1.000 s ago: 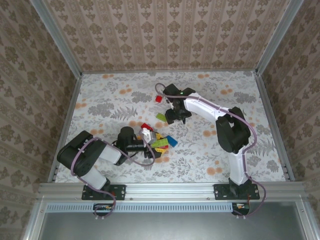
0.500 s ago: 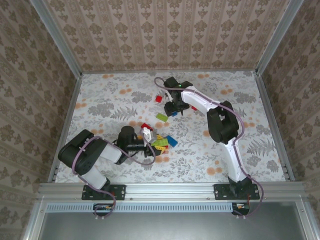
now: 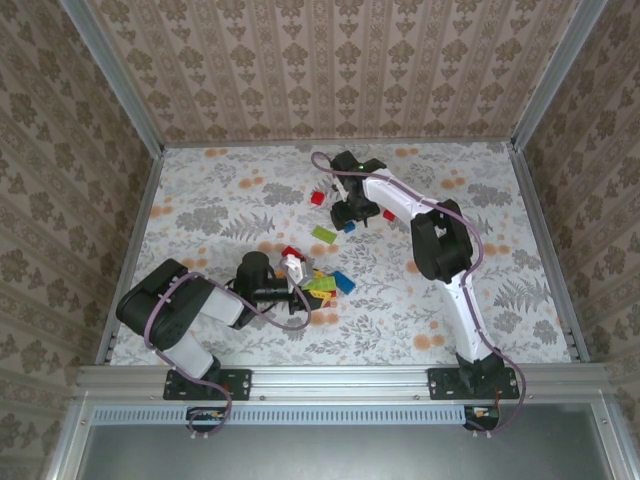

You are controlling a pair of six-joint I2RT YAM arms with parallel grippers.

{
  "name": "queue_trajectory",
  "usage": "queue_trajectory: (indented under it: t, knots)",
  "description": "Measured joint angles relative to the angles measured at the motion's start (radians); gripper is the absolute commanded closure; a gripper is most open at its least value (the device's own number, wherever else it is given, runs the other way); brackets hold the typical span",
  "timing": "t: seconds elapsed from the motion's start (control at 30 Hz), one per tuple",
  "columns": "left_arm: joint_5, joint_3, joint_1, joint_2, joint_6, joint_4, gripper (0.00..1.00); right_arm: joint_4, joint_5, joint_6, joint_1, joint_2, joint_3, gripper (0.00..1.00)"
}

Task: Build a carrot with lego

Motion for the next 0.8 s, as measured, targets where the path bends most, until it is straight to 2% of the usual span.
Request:
queue_trajectory:
  t: [0.17,0.43,0.7,0.8]
  knots:
    - [0.001,0.000,0.005,0.000,0.000,0.002,0.59,-0.001,-0.001,-0.003,0.000,0.032,0.025,0.29]
    - [0.001,0.000,0.005,0.000,0.000,0.002,0.60,-0.019,-0.006,-0.006,0.000,0.047,0.026,0.38]
    - [0.005,0.000,0.005,0.000,0.004,0.002,0.39,-0.020,-0.031,-0.005,-0.002,0.047,0.026,0.35]
    - [0.006,0.000,0.005,0.000,0.003,0.002,0.36,-0.020,-0.036,-0.003,-0.002,0.046,0.026,0.35]
